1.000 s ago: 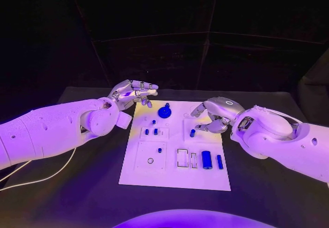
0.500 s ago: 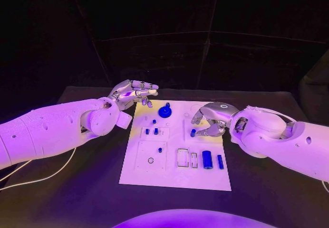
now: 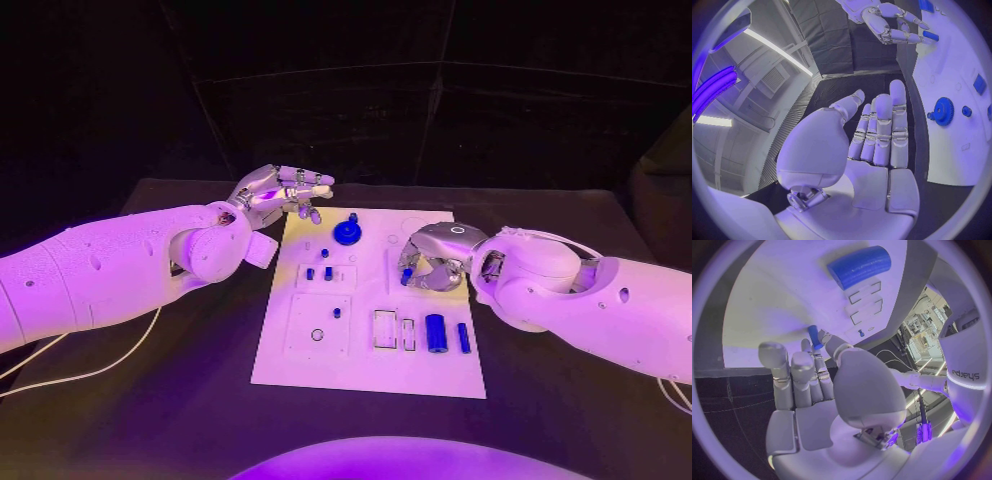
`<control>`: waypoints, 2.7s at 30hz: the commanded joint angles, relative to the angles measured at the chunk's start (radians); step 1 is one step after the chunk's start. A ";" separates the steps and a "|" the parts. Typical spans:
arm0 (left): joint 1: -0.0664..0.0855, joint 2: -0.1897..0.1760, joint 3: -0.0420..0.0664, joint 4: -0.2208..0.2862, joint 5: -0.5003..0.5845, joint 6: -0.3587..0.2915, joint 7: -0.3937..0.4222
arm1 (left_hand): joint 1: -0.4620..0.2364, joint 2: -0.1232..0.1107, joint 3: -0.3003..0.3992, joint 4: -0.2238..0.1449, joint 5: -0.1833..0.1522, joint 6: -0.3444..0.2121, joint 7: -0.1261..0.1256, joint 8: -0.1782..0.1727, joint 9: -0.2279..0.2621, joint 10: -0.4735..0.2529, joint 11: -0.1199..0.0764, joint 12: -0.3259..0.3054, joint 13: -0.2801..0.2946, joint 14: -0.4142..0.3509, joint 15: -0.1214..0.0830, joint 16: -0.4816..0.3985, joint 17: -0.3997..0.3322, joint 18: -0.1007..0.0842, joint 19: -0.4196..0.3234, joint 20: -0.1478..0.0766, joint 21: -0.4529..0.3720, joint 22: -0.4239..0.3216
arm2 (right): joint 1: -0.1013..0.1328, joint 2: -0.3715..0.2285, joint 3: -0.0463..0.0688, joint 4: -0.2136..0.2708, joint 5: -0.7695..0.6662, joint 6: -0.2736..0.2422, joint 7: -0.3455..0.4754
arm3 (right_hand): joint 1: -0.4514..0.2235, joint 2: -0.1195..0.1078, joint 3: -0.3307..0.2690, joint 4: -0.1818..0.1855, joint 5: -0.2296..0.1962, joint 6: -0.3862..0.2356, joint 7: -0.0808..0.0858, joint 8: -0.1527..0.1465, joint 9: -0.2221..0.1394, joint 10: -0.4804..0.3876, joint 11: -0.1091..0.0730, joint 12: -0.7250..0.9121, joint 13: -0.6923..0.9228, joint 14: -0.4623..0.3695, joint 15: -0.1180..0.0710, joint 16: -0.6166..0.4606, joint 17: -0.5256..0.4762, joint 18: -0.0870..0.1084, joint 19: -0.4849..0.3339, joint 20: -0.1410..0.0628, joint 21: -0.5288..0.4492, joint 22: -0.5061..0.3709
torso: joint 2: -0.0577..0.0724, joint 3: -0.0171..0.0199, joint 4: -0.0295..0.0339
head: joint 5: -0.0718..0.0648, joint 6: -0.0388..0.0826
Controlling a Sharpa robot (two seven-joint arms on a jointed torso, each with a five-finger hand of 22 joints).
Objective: Assemble the parts on the task board
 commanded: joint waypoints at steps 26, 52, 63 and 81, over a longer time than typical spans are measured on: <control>0.001 -0.004 0.000 0.001 0.002 0.017 0.000 | 0.006 0.004 -0.008 -0.001 -0.004 -0.005 -0.001 -0.004 0.000 -0.008 0.001 0.003 0.000 -0.012 0.001 -0.003 -0.003 0.013 -0.003 0.004 -0.006 -0.002 | -0.010 -0.024 0.000 0.037 0.025 -0.219 0.048 | 0.024 0.053 0.149 -0.011 -0.078 0.109 -0.013 0.029 0.008 0.128 -0.022 -0.050 0.003 0.015 -0.026 0.068 0.071 -0.012 0.038 -0.021 0.055 0.082 | -0.003 -0.0007 -0.0010 | 0.000 -0.007; 0.002 0.010 0.000 -0.025 0.002 0.013 0.006 | 0.006 0.004 -0.008 -0.001 -0.004 -0.005 -0.001 -0.004 0.000 -0.008 0.001 0.003 0.000 -0.012 0.001 -0.003 -0.003 0.013 -0.003 0.004 -0.006 -0.002 | -0.071 0.183 -0.003 0.081 0.092 -0.168 0.123 | 0.013 0.038 0.169 -0.016 -0.071 0.100 -0.006 0.021 0.005 0.125 -0.017 -0.068 0.002 0.013 -0.023 0.070 0.069 -0.011 0.034 -0.020 0.055 0.079 | -0.001 -0.0018 -0.0003 | 0.030 -0.017; 0.002 0.012 0.001 -0.031 0.002 0.009 0.009 | 0.006 0.004 -0.008 -0.001 -0.004 -0.005 -0.001 -0.004 0.000 -0.008 0.001 0.003 0.000 -0.012 0.001 -0.003 -0.003 0.013 -0.003 0.004 -0.006 -0.002 | -0.095 0.243 -0.016 0.031 0.030 -0.103 0.091 | 0.005 0.036 0.169 -0.013 -0.071 0.099 -0.005 0.019 0.004 0.126 -0.015 -0.072 0.003 0.013 -0.022 0.074 0.074 -0.012 0.034 -0.019 0.057 0.083 | -0.002 -0.0009 -0.0006 | 0.041 -0.024; 0.002 0.015 0.001 -0.034 0.002 0.012 0.008 | 0.006 0.004 -0.008 -0.001 -0.004 -0.005 -0.001 -0.004 0.000 -0.008 0.001 0.003 0.000 -0.012 0.001 -0.003 -0.003 0.013 -0.003 0.004 -0.006 -0.002 | -0.099 0.261 -0.017 0.008 -0.028 -0.039 0.017 | -0.001 0.034 0.169 -0.011 -0.072 0.099 -0.005 0.019 0.004 0.127 -0.015 -0.074 0.003 0.013 -0.021 0.076 0.076 -0.012 0.034 -0.019 0.058 0.084 | -0.001 -0.0011 -0.0004 | 0.038 -0.026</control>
